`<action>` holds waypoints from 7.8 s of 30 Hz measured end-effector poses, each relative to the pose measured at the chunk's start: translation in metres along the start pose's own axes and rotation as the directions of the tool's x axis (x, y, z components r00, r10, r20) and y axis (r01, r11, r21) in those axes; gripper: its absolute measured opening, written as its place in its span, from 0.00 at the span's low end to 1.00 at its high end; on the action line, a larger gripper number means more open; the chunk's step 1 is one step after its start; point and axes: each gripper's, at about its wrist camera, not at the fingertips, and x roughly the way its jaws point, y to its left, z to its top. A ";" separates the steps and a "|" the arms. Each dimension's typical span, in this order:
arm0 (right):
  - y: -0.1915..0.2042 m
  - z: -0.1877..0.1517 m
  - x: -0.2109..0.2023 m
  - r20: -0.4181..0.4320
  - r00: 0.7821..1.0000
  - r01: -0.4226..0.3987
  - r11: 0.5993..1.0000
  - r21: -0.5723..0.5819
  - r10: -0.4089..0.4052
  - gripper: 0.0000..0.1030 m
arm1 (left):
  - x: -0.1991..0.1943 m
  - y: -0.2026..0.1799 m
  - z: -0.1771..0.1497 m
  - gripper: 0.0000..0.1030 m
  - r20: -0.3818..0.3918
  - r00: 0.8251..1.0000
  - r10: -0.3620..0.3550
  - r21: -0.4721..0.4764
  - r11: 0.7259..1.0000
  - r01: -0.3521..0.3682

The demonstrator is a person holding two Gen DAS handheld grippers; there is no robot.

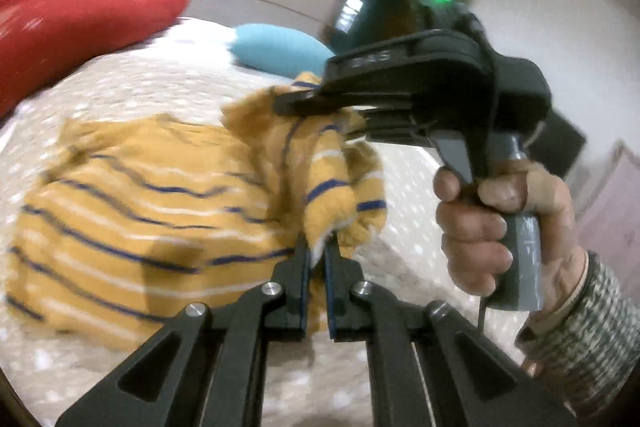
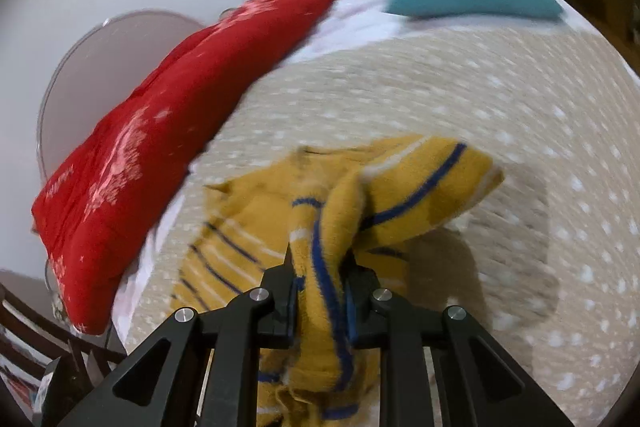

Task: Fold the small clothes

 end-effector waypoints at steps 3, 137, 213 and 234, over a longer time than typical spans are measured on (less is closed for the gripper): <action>0.064 0.012 0.025 -0.019 1.000 -0.007 0.997 -0.079 0.005 0.18 | -0.036 0.053 0.007 0.06 0.057 0.998 0.032 -0.104 0.994 -0.026; 0.109 0.025 0.209 -0.113 0.893 0.362 0.845 -0.394 -0.435 0.36 | 0.029 0.136 0.019 0.52 -0.178 0.981 0.074 -0.381 0.914 -0.138; 0.121 -0.042 0.095 -0.009 0.983 0.176 0.950 -0.258 -0.185 0.41 | -0.044 0.182 0.024 0.74 -0.068 0.953 0.297 -0.473 0.831 -0.293; 0.034 -0.011 0.093 0.007 0.918 -0.384 0.884 0.265 0.396 0.51 | -0.038 0.186 0.023 0.74 -0.074 0.941 0.330 -0.480 0.815 -0.323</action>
